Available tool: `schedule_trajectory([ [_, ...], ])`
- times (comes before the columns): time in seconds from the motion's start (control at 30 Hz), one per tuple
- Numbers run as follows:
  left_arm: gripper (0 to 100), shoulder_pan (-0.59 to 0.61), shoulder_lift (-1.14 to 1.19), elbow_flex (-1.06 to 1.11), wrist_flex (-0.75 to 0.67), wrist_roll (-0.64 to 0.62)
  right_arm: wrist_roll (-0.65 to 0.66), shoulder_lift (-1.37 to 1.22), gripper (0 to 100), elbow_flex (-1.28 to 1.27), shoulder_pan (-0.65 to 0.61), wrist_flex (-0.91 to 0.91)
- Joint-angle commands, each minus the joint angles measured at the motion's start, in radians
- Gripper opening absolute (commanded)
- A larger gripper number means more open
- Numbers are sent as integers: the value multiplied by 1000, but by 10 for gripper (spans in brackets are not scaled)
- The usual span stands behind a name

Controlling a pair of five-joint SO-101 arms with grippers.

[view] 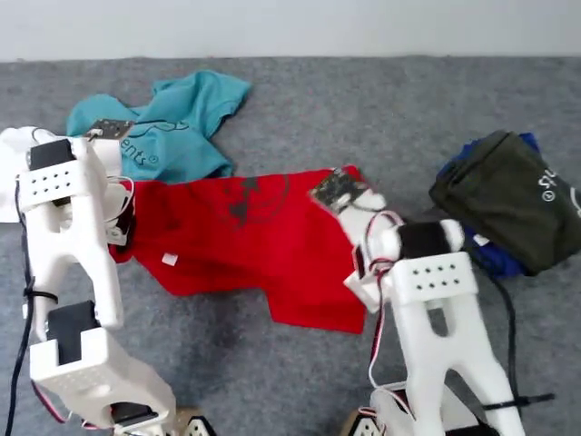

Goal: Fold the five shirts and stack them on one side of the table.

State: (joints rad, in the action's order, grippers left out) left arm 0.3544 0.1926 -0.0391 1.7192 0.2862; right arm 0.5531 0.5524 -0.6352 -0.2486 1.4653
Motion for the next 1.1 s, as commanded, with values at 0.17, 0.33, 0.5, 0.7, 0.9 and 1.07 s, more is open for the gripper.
schedule_trajectory([
  [0.17,13,6,-49,-2,-51,14,15,22,9,-101,-82,-142],
  [0.33,13,6,-49,-2,-54,14,15,25,9,-137,-85,-151],
  [0.5,13,6,-49,-2,-52,14,15,25,9,-143,-85,-151],
  [0.7,13,6,-49,-2,-52,14,15,30,9,-192,-105,-151],
  [0.9,13,6,-49,-2,-52,14,15,31,9,-213,-182,-162],
  [1.07,13,6,-49,-2,-52,14,14,28,9,-213,-200,-166],
])
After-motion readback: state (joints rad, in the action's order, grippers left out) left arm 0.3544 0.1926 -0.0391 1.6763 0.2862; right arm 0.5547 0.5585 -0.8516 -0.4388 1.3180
